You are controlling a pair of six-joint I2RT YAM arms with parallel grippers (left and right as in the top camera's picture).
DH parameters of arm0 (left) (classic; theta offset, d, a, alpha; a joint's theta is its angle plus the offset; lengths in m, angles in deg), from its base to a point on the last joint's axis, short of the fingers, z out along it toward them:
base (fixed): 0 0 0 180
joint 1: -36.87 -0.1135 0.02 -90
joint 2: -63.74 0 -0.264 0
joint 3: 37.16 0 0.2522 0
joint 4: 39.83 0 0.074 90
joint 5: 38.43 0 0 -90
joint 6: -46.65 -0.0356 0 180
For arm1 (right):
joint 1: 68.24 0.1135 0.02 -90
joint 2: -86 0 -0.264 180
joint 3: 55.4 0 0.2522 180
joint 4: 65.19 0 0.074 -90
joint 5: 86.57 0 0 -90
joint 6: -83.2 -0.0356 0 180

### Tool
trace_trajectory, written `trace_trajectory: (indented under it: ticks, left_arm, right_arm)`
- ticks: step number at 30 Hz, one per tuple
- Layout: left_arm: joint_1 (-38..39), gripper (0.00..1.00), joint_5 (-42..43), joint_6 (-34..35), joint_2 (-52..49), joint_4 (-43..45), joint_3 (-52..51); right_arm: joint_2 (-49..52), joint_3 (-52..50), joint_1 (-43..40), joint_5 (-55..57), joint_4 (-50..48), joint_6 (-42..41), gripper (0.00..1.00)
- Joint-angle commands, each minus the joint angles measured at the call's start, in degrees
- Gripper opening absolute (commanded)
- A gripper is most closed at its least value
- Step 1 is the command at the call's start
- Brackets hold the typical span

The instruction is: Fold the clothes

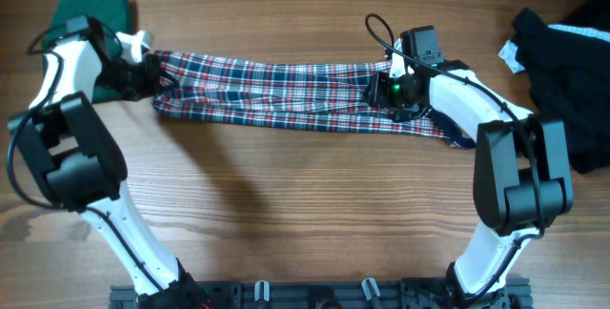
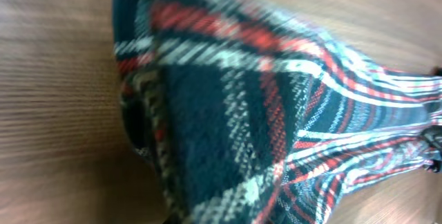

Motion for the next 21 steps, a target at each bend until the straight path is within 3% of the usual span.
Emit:
trace_trajectory:
  ticks: [1, 12, 21]
  left_arm:
    - [-0.02, 0.04, -0.68, -0.26, 7.28, 0.46, 0.15]
    - [6.71, 0.04, -3.82, 3.08, 8.87, 0.83, 0.31]
    - [18.29, 0.04, -3.87, 5.31, 9.84, 3.41, 2.14]
  right_arm:
    - [3.32, 0.57, 0.07, -3.63, 0.66, -0.02, 0.49]
    - [-5.42, 4.04, 0.07, -7.15, 4.26, 1.51, 0.49]
    - [-14.14, 4.59, 0.02, -7.54, 4.70, 1.68, 0.56]
